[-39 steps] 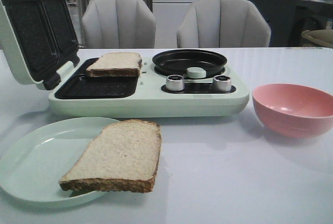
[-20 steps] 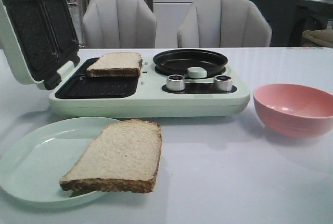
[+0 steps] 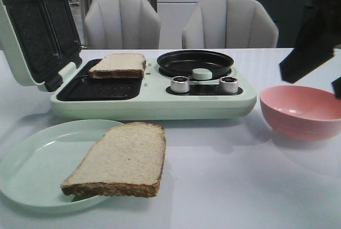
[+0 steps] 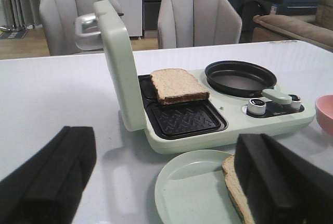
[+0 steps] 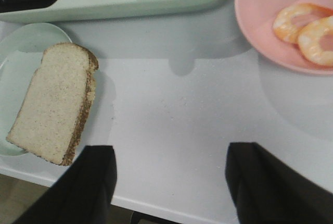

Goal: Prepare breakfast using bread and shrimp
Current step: 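Reach the right gripper across to the remaining bread slice and grasp it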

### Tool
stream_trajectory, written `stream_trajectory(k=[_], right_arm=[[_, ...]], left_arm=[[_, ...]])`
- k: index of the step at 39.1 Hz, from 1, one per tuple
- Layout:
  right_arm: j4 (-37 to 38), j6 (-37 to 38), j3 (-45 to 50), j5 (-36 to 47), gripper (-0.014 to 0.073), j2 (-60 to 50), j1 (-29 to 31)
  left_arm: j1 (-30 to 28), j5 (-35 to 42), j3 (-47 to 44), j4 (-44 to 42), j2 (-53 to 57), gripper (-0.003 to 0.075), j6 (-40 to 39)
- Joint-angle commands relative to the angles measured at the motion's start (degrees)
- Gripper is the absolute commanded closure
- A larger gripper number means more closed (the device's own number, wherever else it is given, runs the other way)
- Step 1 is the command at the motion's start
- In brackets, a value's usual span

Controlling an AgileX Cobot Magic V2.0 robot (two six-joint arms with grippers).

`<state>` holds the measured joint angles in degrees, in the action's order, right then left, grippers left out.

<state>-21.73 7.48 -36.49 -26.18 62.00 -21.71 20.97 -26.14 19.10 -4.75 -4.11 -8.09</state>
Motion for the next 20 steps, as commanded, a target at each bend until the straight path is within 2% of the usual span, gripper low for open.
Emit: stream_trajectory(k=[1, 5, 9, 15, 20], right_arm=[[-2.5, -0.9, -2.8, 4.4, 0.0044, 4.6, -0.4], [-5.6, -3.4, -4.1, 4.7, 0.0044, 10.3, -0.4], [-13.3, -10.3, -5.6, 4.5, 0.0044, 15.3, -0.4], [-32.2, -26.4, -7.4, 3.0, 0.0044, 21.1, -0.4], [-51.6, -45.2, -8.8, -2.5, 0.0044, 25.7, -0.2]], left_arm=[[0.3, 4.2, 1.5, -0.2, -0.6, 0.0116, -0.6], [0.3, 4.2, 1.5, -0.2, -0.6, 0.0116, -0.6], [0.3, 4.2, 1.5, -0.2, -0.6, 0.0116, -0.6], [0.3, 4.2, 1.5, -0.2, -0.6, 0.0116, -0.6], [0.3, 4.2, 1.5, -0.2, -0.6, 0.0116, -0.6]])
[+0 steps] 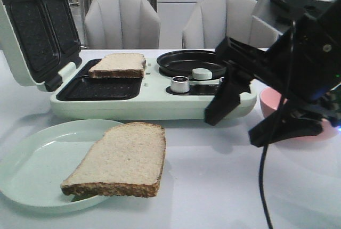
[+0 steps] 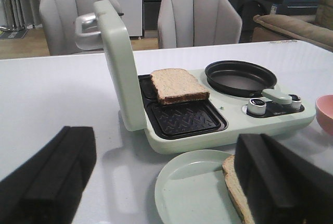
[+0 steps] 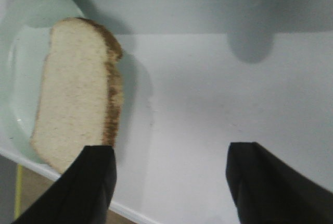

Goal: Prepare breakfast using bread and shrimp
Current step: 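Reach the right gripper across to the remaining bread slice and grasp it, then lift the bread slice and lay it on the sandwich plate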

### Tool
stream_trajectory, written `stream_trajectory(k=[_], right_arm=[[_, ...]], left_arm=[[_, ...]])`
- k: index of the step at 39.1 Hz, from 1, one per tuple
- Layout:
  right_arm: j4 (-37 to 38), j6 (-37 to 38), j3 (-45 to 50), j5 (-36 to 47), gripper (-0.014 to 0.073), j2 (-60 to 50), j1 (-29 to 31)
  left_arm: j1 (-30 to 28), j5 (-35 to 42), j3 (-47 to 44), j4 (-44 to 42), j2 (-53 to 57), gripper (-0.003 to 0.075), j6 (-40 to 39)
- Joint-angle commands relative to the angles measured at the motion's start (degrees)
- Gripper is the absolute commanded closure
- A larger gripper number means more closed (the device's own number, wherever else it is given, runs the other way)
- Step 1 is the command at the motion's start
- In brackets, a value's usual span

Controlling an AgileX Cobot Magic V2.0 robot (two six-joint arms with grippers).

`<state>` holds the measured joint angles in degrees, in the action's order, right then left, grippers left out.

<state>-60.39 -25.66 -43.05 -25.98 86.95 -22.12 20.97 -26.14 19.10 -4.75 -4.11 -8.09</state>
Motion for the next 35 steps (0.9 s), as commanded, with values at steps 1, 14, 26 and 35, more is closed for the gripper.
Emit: stream_trajectory(k=[1, 14, 26, 35], right_arm=[[-17.2, -16.2, -2.5, -3.8, 0.0044, 1.8, 0.2], [-47.0, -43.4, -2.6, -14.3, 0.0044, 13.6, 0.2], [-48.7, -44.2, -3.5, -18.7, 0.0044, 19.7, 0.1], [-48.7, -44.3, -7.0, -20.2, 0.0215, 21.4, 0.1]], left_arm=[[0.3, 4.2, 1.5, -0.2, -0.6, 0.0116, -0.6], [0.3, 4.2, 1.5, -0.2, -0.6, 0.0116, -0.6], [0.3, 4.2, 1.5, -0.2, -0.6, 0.0116, -0.6], [0.3, 4.2, 1.5, -0.2, -0.6, 0.0116, -0.6]])
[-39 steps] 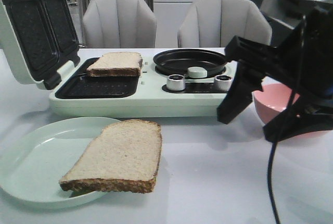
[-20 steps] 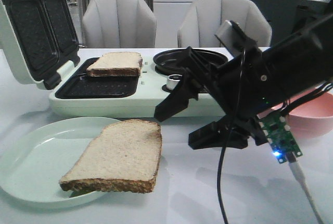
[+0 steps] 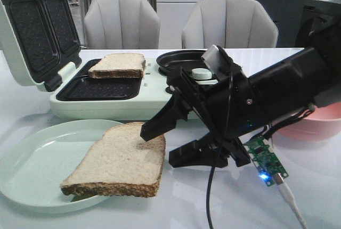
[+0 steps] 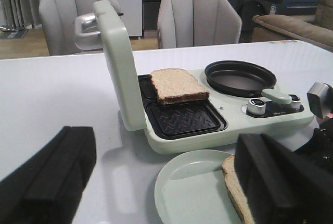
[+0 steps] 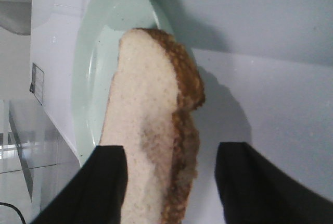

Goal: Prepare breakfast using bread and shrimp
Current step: 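Lift the bread slice and lay it on the sandwich plate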

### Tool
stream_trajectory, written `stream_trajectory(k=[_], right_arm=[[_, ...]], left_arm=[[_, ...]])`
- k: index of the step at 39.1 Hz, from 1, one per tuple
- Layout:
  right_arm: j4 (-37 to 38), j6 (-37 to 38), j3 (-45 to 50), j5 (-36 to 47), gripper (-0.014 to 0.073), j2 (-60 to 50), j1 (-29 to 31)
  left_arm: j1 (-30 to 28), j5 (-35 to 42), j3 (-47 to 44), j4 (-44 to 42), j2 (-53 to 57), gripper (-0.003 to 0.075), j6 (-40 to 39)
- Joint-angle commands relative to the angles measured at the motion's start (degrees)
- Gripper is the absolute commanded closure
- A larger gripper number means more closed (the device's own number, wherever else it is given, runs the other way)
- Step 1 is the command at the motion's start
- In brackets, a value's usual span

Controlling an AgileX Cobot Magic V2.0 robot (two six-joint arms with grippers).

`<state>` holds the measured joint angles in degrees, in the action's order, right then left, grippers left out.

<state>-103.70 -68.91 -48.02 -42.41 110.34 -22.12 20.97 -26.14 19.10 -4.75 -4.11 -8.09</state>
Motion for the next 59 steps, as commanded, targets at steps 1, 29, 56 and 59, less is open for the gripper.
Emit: stream_trajectory(k=[1, 29, 56, 59], right_arm=[[-5.4, -1.0, -2.3, -3.7, 0.0243, -1.9, 0.1], [-5.4, -1.0, -10.8, -7.3, 0.0379, -8.1, 0.1], [-5.3, 0.2, -41.1, -0.9, 0.0375, 10.0, 0.1], [-5.2, 0.0, -41.2, -0.1, 0.0339, 11.2, 0.1]], left_arm=[[0.3, 4.2, 1.5, -0.2, -0.6, 0.0116, -0.6], [0.3, 4.2, 1.5, -0.2, -0.6, 0.0116, -0.6], [0.3, 4.2, 1.5, -0.2, -0.6, 0.0116, -0.6], [0.3, 4.2, 1.5, -0.2, -0.6, 0.0116, -0.6]])
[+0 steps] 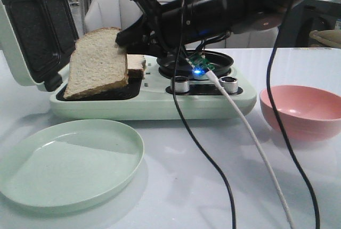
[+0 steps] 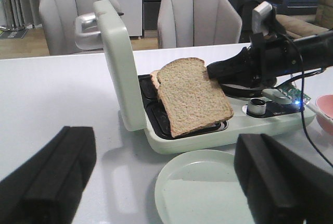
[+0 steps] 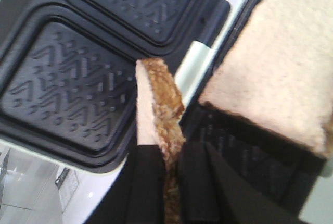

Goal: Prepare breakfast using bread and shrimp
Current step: 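Lift the bread slice and lay it on the sandwich plate, then withdraw the right gripper away from the sandwich maker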

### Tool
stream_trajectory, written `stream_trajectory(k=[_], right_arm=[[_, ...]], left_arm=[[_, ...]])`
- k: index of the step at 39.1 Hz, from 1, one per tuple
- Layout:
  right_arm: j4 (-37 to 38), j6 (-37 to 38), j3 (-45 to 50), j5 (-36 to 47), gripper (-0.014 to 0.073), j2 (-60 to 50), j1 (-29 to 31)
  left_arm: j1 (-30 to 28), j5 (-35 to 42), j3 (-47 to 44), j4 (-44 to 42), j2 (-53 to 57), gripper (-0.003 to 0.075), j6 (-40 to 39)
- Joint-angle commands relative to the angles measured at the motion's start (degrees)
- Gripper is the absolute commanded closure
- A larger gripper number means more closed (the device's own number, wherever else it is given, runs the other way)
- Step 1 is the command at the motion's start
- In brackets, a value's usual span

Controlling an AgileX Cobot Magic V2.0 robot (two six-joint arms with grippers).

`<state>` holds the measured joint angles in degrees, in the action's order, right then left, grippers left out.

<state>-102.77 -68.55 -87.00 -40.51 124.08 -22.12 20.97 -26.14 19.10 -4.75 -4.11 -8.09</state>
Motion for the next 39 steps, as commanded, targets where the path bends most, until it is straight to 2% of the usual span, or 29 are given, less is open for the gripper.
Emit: stream_trajectory(k=[1, 8, 10, 16, 21, 26, 39], right_arm=[[-6.1, -0.6, -2.3, -1.7, 0.0312, -2.3, 0.1], [-5.8, -1.8, -2.5, 2.2, 0.0089, -2.1, 0.1], [-5.4, -1.8, -2.8, 2.9, 0.0048, -2.3, 0.1], [-3.6, -1.8, -4.7, 4.6, 0.0032, -3.8, 0.1], [3.7, -1.6, -4.8, 9.2, 0.0031, -8.4, 0.1], [19.4, 5.4, -4.8, 11.6, 0.0031, -14.7, 0.1], [73.6, 42.4, -4.8, 3.7, 0.0032, -30.3, 0.3]], left_arm=[[0.3, 4.2, 1.5, -0.2, -0.6, 0.0116, -0.6], [0.3, 4.2, 1.5, -0.2, -0.6, 0.0116, -0.6], [0.3, 4.2, 1.5, -0.2, -0.6, 0.0116, -0.6], [0.3, 4.2, 1.5, -0.2, -0.6, 0.0116, -0.6], [0.3, 4.2, 1.5, -0.2, -0.6, 0.0116, -0.6], [0.3, 4.2, 1.5, -0.2, -0.6, 0.0116, -0.6], [0.3, 4.2, 1.5, -0.2, -0.6, 0.0116, -0.6]])
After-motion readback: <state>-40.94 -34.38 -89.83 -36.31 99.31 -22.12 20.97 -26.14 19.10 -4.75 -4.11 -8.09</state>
